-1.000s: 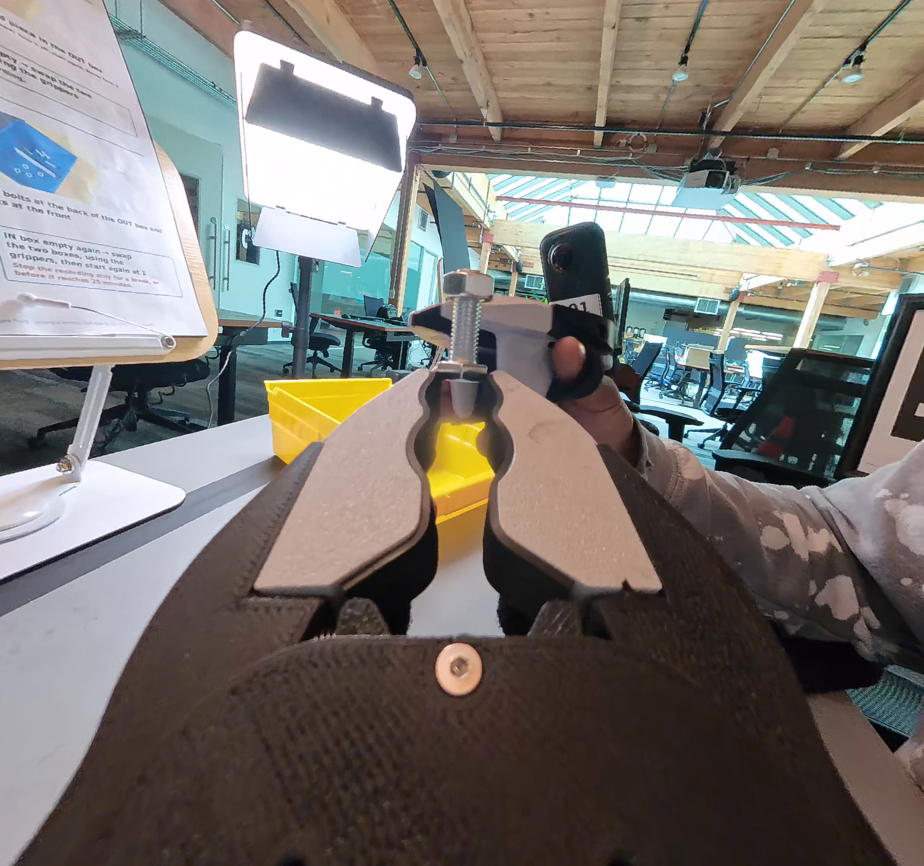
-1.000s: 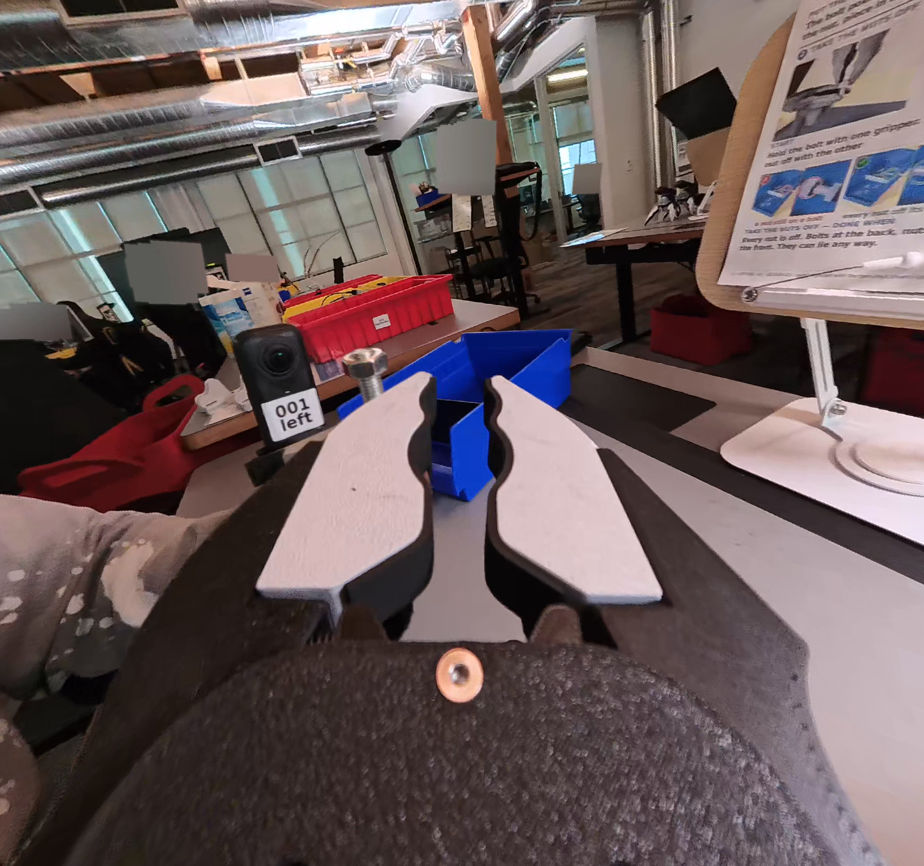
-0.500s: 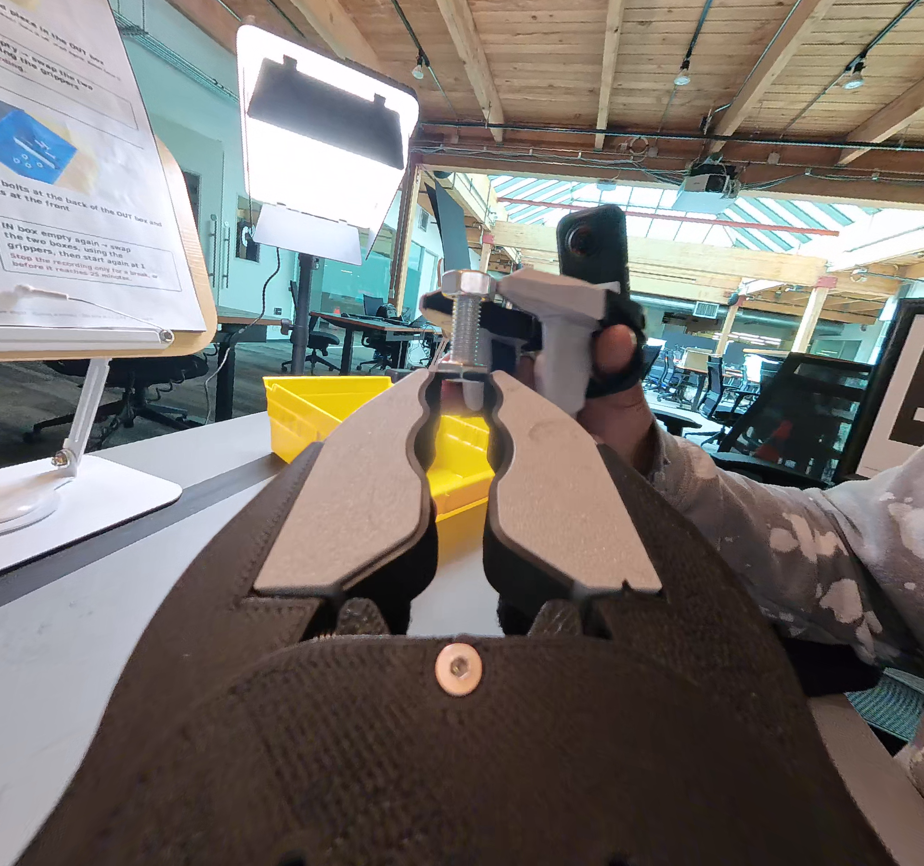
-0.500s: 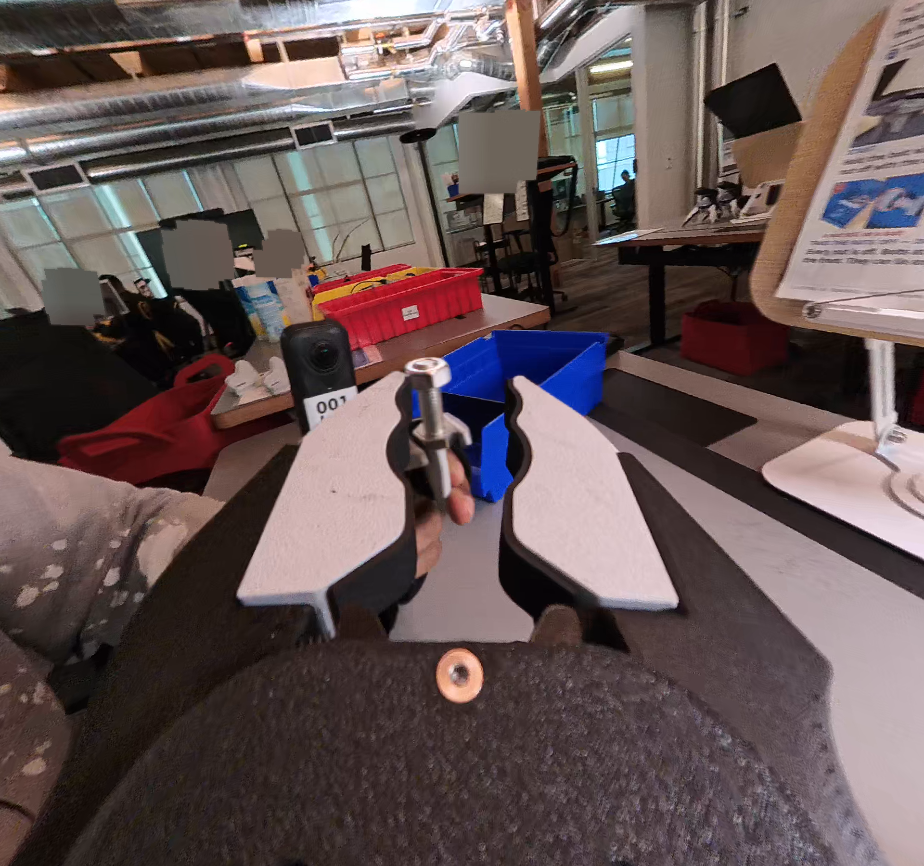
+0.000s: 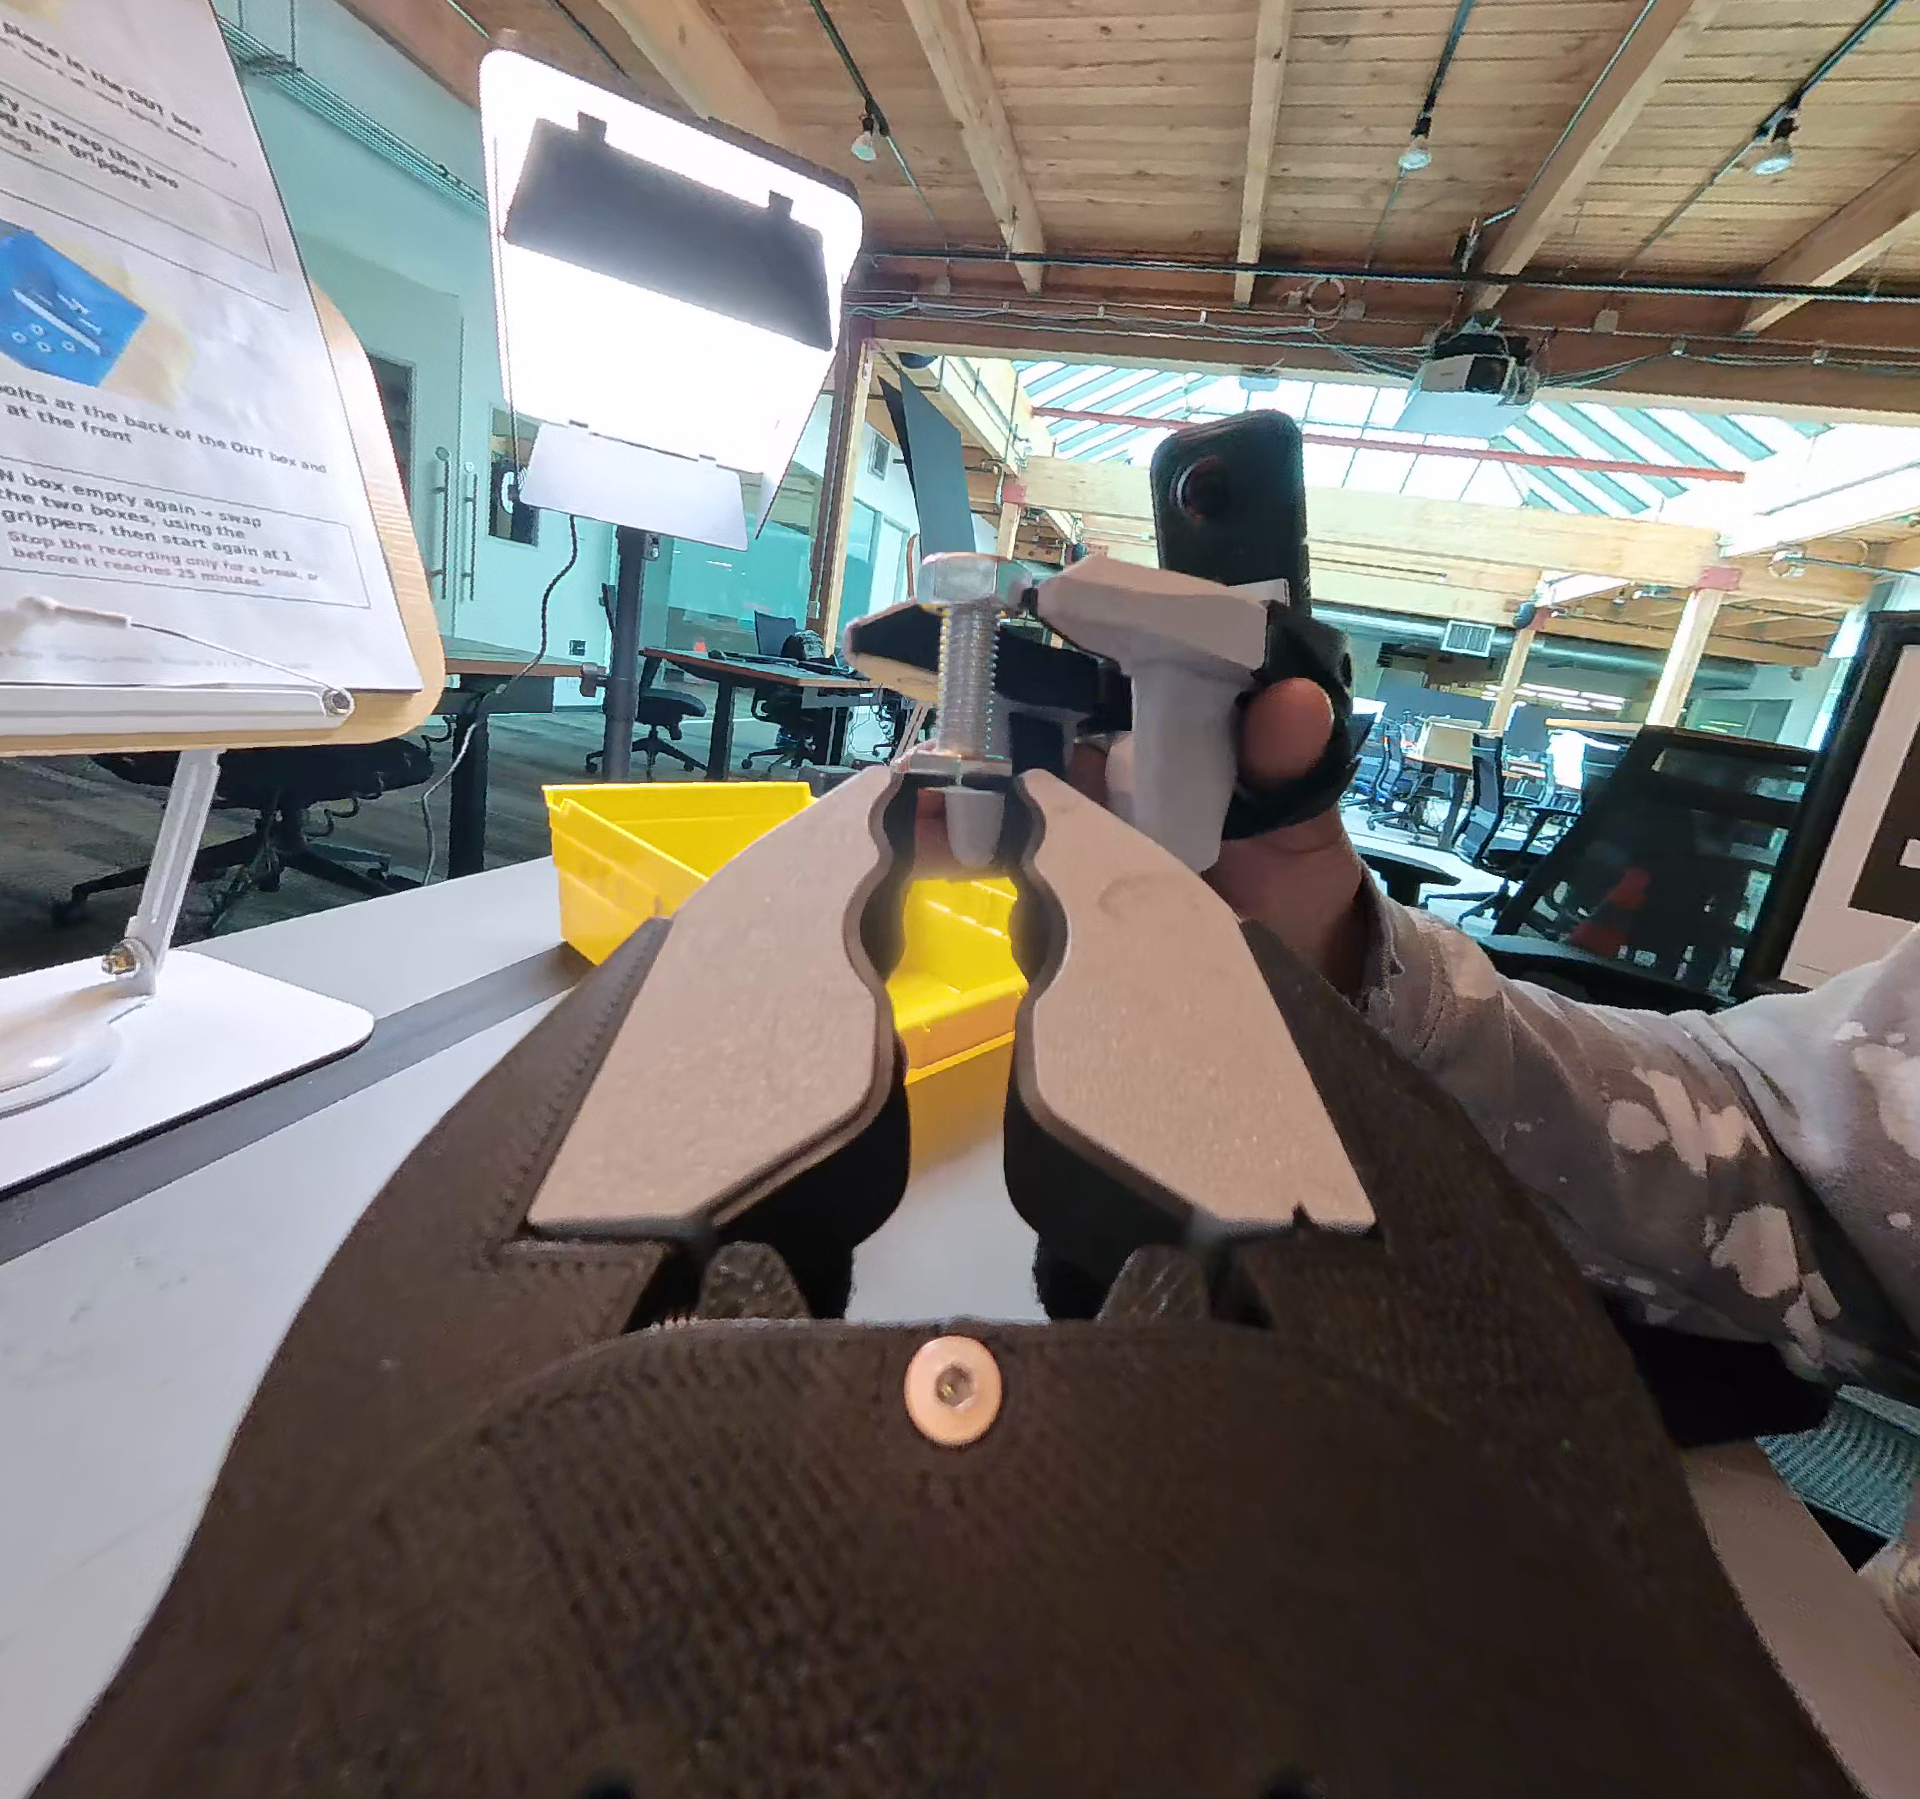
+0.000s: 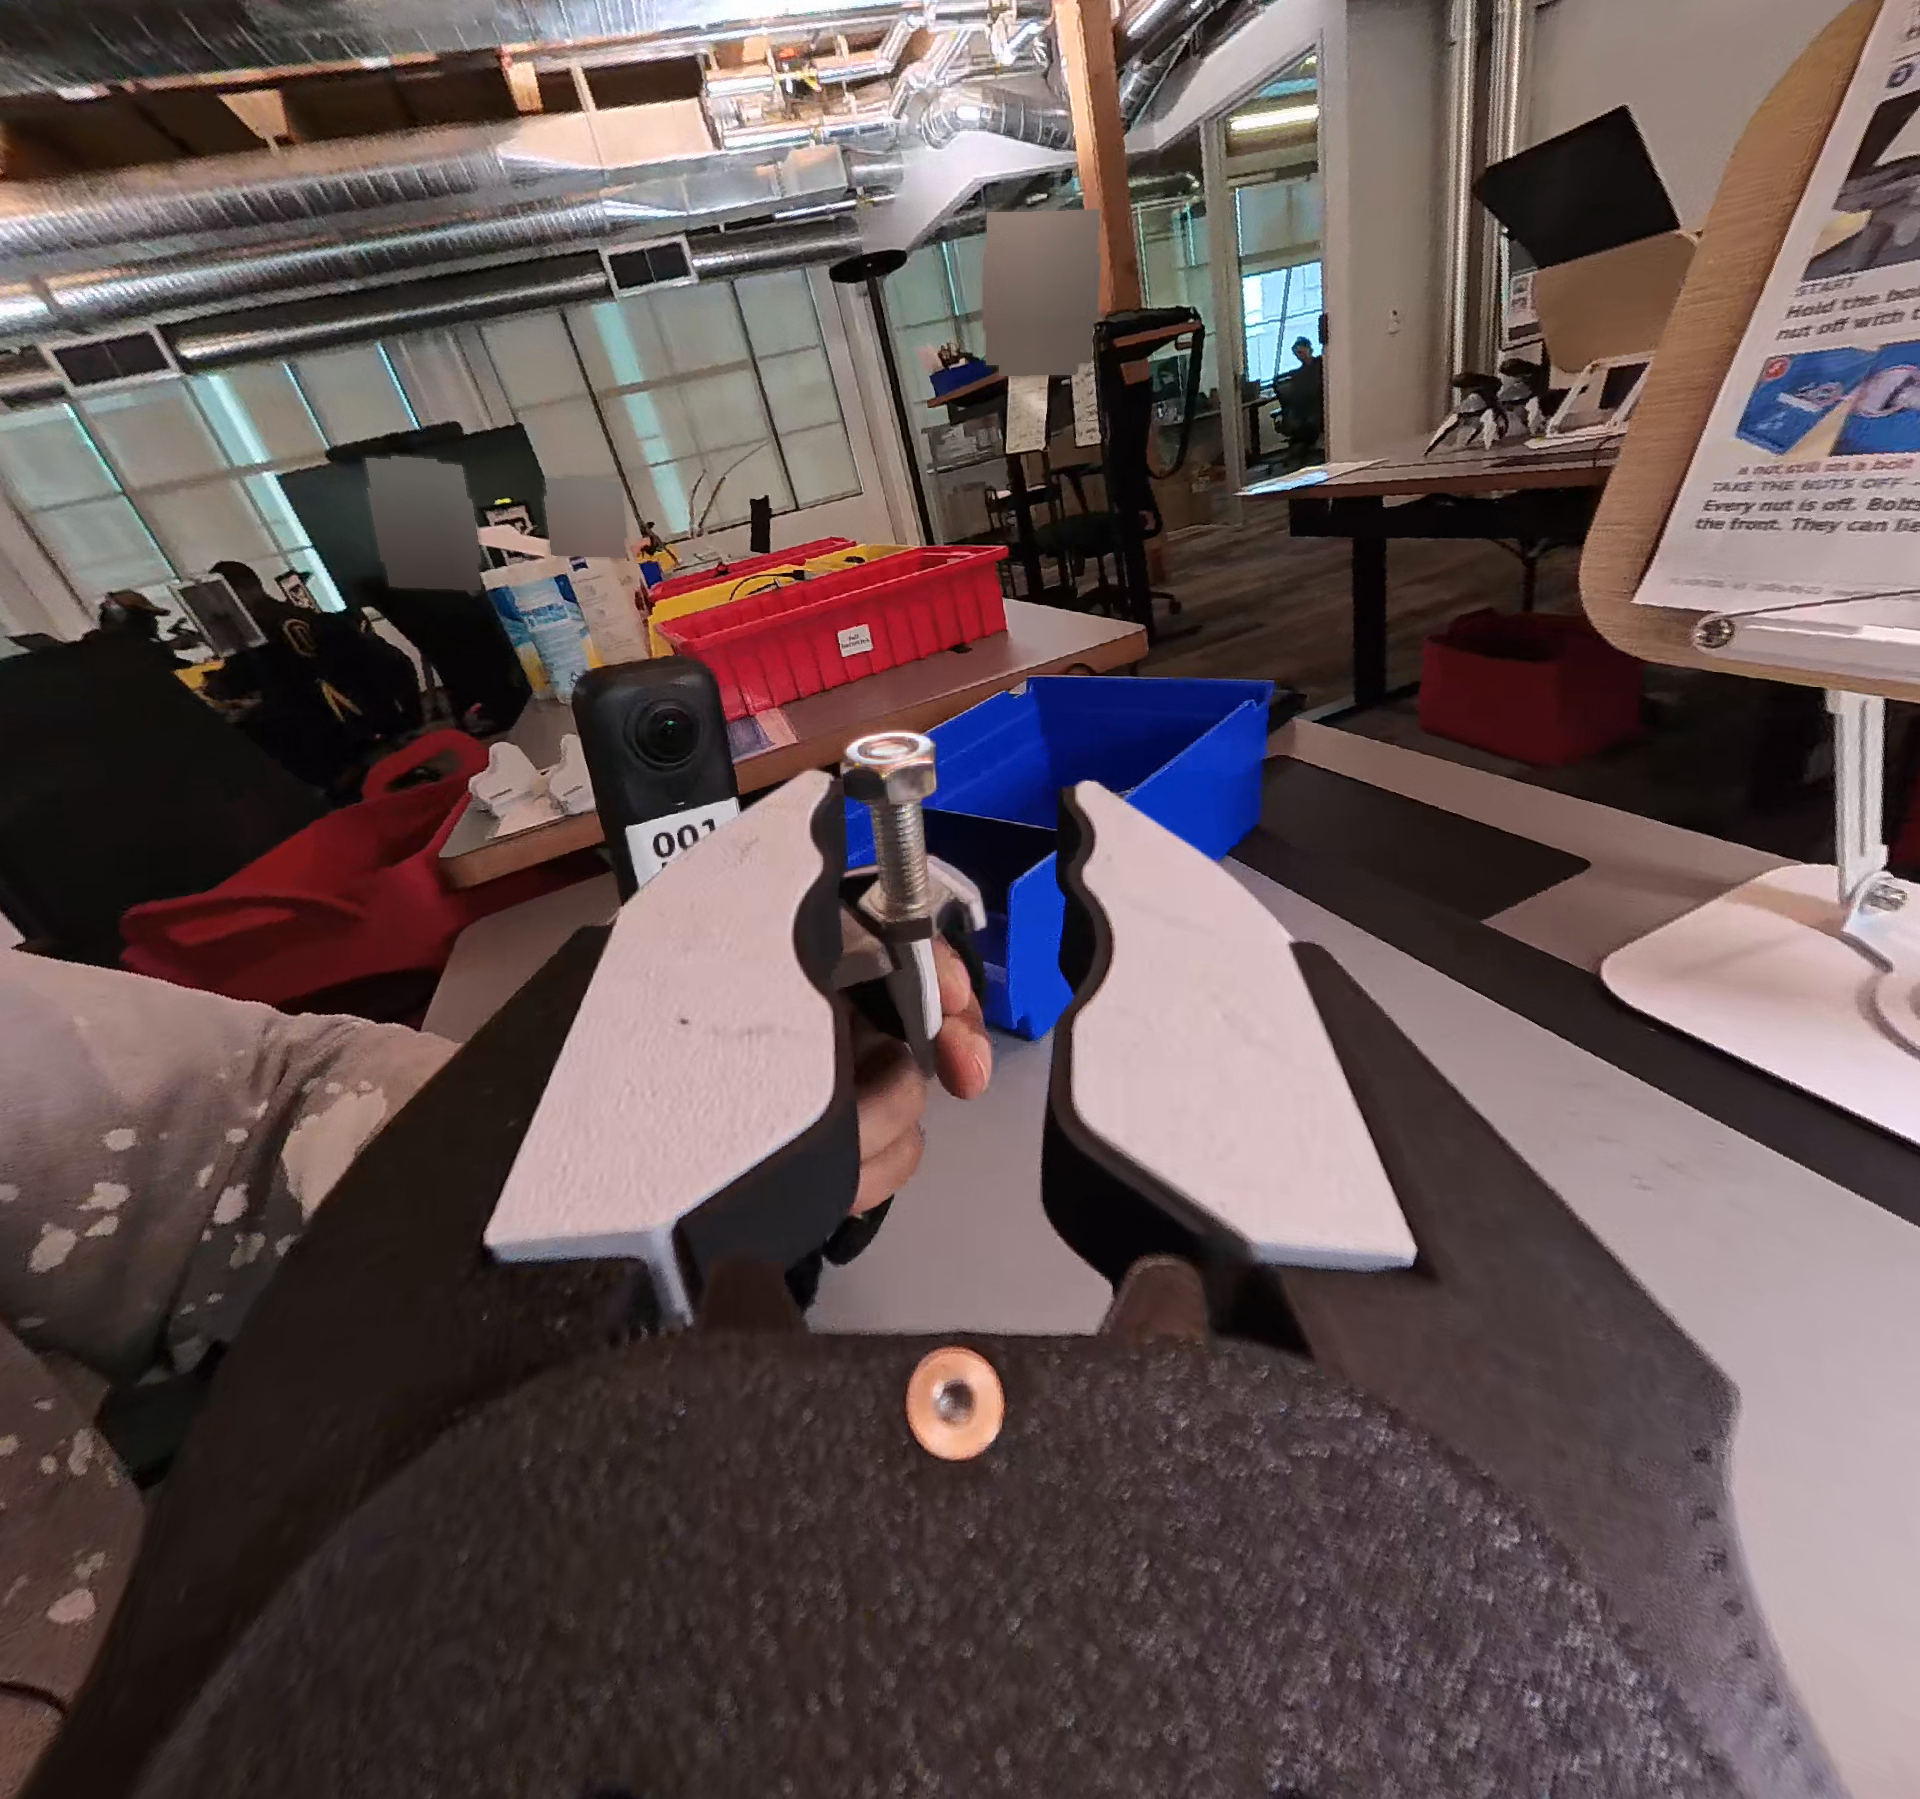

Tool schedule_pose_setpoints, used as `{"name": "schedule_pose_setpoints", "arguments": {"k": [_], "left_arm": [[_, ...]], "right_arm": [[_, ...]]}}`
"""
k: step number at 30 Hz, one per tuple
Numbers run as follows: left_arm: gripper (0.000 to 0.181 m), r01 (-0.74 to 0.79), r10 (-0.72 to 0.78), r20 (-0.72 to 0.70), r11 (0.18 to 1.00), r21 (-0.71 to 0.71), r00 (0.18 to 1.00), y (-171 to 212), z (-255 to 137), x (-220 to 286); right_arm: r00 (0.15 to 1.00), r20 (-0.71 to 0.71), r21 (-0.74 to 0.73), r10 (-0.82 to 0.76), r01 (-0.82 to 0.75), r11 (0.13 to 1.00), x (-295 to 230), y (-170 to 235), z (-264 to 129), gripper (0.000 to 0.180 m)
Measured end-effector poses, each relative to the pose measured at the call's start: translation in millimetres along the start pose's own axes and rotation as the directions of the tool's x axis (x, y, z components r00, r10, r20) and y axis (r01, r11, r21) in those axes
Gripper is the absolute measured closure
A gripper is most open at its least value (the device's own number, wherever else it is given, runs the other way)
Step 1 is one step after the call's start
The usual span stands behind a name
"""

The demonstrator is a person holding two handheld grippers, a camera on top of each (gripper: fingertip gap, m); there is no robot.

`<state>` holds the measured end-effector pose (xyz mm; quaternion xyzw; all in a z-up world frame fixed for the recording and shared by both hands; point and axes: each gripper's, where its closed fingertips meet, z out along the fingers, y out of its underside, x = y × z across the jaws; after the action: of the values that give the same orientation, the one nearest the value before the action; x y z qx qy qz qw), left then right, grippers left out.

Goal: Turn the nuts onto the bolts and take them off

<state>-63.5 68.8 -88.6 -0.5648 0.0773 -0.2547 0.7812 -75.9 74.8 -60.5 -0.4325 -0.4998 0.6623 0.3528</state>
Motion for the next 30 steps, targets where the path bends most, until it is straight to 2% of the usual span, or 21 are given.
{"name": "schedule_pose_setpoints", "arguments": {"k": [1,2,4,10,13,14,15,17,21,25,26,27,30], "left_arm": [[0.163,0.007,-0.007,0.0,1.0,0.004,1.0,-1.1,-0.5,-0.3],[0.162,0.013,-0.012,-0.011,1.0,0.018,1.0,-3.7,-1.6,0.0],[0.164,-0.007,0.007,-0.004,1.0,0.014,1.0,-5.8,-1.8,-0.1],[0.163,0.006,-0.006,0.006,1.0,-0.007,1.0,1.7,-0.3,-2.6],[0.163,0.004,-0.004,0.002,1.0,-0.007,1.0,0.9,0.2,-0.3],[0.163,0.01,-0.01,-0.002,1.0,0.003,1.0,-0.9,-0.8,-0.9],[0.164,0.008,-0.008,-0.005,1.0,0.007,1.0,-2.3,-1.4,-0.8],[0.164,0.002,-0.002,-0.001,1.0,0.012,1.0,-4.4,-1.6,-1.0],[0.163,0.018,-0.018,-0.002,1.0,0.009,1.0,-0.8,-1.0,-1.4],[0.164,0.034,-0.034,-0.022,0.999,0.015,0.999,-0.1,1.1,4.7],[0.164,0.054,-0.053,-0.031,0.998,0.021,0.998,-1.0,1.0,5.5],[0.164,0.074,-0.072,-0.05,0.996,0.042,0.996,-4.0,0.0,6.9],[0.164,0.083,-0.08,-0.062,0.995,0.052,0.995,-7.2,0.2,9.5]], "right_arm": [[1.0,-0.006,0.008,0.015,-0.015,1.0,3.5,-1.3,-1.5,0.143],[0.998,-0.052,0.021,0.035,-0.034,0.999,13.6,-3.4,-5.0,0.159],[0.995,-0.089,0.049,0.038,-0.034,0.998,25.1,-8.0,-12.4,0.163],[1.0,0.004,0.013,-0.008,0.008,1.0,-1.7,-4.9,-2.7,0.144],[1.0,-0.005,0.018,0.002,-0.002,1.0,1.6,-3.9,-2.3,0.147],[0.999,-0.028,0.027,0.017,-0.017,1.0,8.1,-5.3,-4.9,0.159],[0.998,-0.061,0.04,0.018,-0.016,0.999,15.9,-7.3,-8.4,0.161],[0.997,-0.071,0.04,0.013,-0.011,0.999,20.0,-8.8,-12.3,0.159],[1.0,-0.004,0.032,-0.009,0.009,0.999,1.5,-8.8,-6.2,0.148],[1.0,0.013,0.022,-0.017,0.017,1.0,-4.6,-6.2,-2.2,0.147],[1.0,0.011,0.031,-0.01,0.01,0.999,-2.0,-7.5,-4.1,0.148],[1.0,-0.03,0.044,0.003,-0.001,0.999,6.8,-10.0,-7.6,0.163],[0.999,-0.054,0.064,-0.002,0.005,0.998,15.0,-15.7,-15.4,0.163]]}}
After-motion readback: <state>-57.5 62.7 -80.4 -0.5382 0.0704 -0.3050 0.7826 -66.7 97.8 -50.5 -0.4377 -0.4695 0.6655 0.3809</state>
